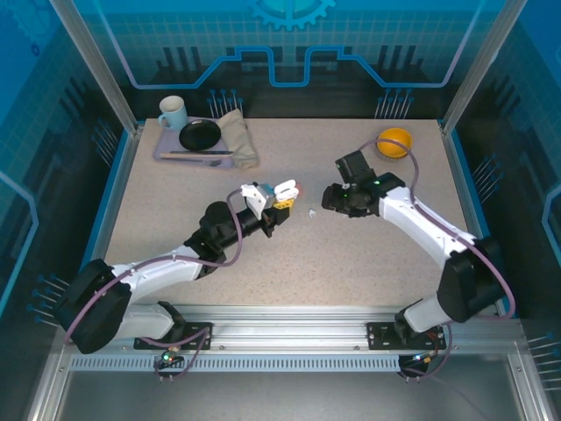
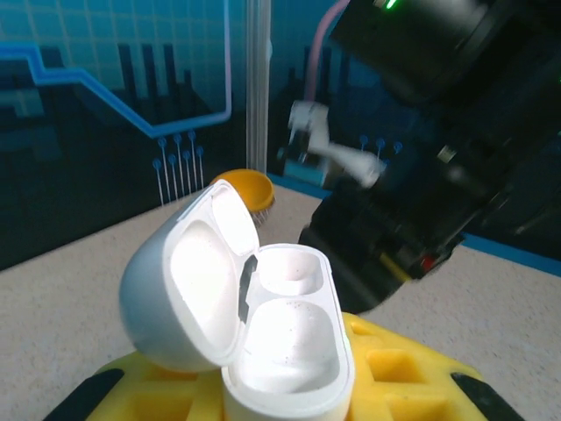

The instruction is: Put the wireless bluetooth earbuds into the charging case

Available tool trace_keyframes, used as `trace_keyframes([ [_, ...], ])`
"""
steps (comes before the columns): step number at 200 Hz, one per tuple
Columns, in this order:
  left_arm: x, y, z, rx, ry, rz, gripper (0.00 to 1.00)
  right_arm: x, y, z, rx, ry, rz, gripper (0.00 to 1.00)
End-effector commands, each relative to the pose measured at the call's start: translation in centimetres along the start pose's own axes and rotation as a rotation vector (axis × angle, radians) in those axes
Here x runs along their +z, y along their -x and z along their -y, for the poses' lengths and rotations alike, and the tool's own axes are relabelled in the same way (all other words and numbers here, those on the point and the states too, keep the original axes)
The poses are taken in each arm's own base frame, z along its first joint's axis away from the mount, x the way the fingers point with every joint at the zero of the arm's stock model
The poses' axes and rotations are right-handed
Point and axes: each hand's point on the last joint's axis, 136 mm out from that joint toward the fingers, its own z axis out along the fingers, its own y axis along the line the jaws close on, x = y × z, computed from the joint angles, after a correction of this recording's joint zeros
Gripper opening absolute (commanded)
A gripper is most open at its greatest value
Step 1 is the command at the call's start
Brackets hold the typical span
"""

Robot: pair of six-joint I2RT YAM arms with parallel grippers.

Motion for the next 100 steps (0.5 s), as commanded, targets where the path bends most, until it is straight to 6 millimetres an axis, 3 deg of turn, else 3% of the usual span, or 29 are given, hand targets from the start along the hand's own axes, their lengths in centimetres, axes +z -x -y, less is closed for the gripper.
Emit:
trace_keyframes([
  [1, -0.7, 3.0, -0.7, 0.063, 0.065, 0.149, 0.00, 0.9, 0.6, -0.9, 0.023, -0.064, -0.001, 0.54],
  [55, -2.5, 4.4, -1.2, 0.109, 0.116, 0.194, 0.00, 6.1, 0.0, -2.0, 0.041, -0.190, -0.100, 0.61],
  [100, -3.5, 5.6, -0.9, 0.119, 0.118, 0.218, 0.00, 8.8, -0.5, -2.0, 0.062, -0.264, -0.144, 0.62],
])
